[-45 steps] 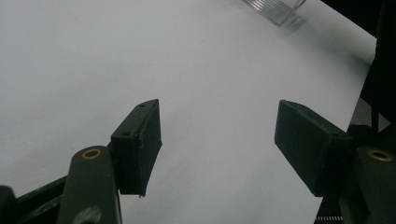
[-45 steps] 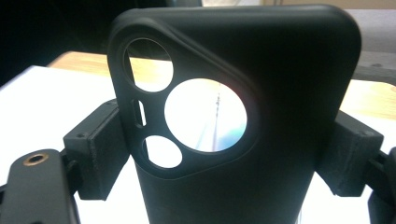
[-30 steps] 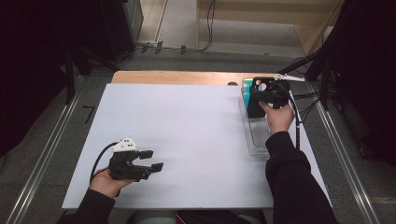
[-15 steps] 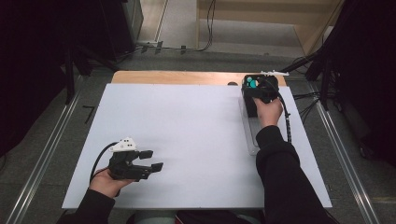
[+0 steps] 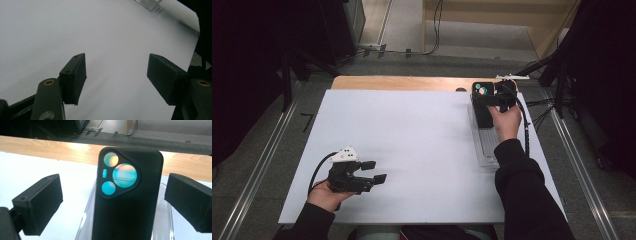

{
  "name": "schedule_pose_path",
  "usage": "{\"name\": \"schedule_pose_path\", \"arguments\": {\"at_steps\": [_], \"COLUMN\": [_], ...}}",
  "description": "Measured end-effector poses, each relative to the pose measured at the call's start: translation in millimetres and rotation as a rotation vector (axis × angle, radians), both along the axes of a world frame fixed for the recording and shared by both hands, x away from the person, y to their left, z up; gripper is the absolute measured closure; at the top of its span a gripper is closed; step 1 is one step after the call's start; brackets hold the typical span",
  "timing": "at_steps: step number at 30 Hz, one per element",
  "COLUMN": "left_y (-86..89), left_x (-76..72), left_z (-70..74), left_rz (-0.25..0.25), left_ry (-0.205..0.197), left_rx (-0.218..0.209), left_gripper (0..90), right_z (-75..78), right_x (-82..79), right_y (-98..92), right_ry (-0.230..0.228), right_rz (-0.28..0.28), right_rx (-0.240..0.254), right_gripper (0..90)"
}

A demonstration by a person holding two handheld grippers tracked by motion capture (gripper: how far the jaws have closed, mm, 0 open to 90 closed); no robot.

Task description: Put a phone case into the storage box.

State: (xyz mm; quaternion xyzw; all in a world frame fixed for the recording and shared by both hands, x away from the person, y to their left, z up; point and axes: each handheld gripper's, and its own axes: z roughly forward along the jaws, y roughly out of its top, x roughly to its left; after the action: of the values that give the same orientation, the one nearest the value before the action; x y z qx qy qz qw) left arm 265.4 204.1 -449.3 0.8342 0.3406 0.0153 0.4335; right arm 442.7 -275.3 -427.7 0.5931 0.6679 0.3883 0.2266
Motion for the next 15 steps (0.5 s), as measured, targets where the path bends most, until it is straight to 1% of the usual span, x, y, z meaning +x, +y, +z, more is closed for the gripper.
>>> {"name": "schedule_pose_path", "arguments": {"at_steps": [2,4,8,9,11,14,15], "left_y": [-0.5,-0.9,-0.3,0.5,1.7,2.9,3.3], "left_x": [-0.3,-0.7,-0.7,-0.5,-0.2,0.0,0.0], "left_z": [0.4,0.9,1.8,2.2,2.7,2.8,2.7], "left_rz": [-0.002,-0.006,-0.004,-0.004,0.004,0.004,0.003], "left_ry": [0.001,0.001,0.004,0.005,0.008,0.010,0.011], "left_rx": [-0.003,-0.004,-0.008,-0.008,-0.014,-0.009,-0.008], "left_gripper": [32.5,32.5,32.5,32.5,32.4,32.4,32.4], "right_z": [4.9,8.5,11.4,11.9,12.8,13.7,13.9], "right_x": [-5.9,-13.4,-31.2,-35.9,-46.0,-60.9,-66.1], "right_y": [0.6,2.5,10.8,12.6,15.2,20.0,21.5], "right_ry": [0.002,0.010,0.024,0.027,0.028,0.032,0.034], "right_rz": [0.012,0.041,0.132,0.152,0.187,0.255,0.275], "right_rx": [0.000,0.026,0.057,0.075,0.093,0.086,0.093], "right_gripper": [0.2,0.3,0.5,1.0,12.1,13.1,13.2]}}
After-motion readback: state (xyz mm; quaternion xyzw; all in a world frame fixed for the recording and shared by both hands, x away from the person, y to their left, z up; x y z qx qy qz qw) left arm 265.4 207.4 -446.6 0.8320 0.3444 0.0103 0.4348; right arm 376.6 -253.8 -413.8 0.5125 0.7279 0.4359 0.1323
